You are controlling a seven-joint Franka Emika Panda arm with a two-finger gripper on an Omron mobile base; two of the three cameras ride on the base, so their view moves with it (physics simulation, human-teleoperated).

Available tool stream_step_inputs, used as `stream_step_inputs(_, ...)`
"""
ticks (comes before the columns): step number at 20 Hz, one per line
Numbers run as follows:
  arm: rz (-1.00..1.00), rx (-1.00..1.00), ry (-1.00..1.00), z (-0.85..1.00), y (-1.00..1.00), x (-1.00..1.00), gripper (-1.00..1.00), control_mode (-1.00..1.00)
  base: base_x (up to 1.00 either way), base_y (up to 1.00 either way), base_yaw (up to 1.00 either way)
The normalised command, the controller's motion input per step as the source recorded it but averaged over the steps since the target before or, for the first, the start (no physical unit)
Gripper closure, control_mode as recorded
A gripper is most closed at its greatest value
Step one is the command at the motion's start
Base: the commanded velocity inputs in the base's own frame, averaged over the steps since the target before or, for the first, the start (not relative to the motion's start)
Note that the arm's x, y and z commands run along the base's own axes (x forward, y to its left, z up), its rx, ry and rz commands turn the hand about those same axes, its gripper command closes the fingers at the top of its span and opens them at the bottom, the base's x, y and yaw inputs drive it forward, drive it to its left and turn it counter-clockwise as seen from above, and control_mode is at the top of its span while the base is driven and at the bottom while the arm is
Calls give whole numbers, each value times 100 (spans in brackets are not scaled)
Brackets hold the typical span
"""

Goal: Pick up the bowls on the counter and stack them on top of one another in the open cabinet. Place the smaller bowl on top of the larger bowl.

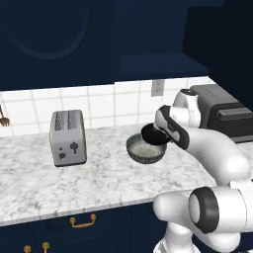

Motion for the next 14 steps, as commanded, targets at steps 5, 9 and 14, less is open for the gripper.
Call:
stream_step_inputs(5, 0, 0, 0, -16, 32, 15, 100, -100, 0, 0, 0)
stream_step_inputs(9, 0, 0, 0, -22, 14, 26, 100, -100, 0, 0, 0)
stream_step_inputs(14, 1, 0, 0, -29, 0, 26, 100, -100, 0, 0, 0)
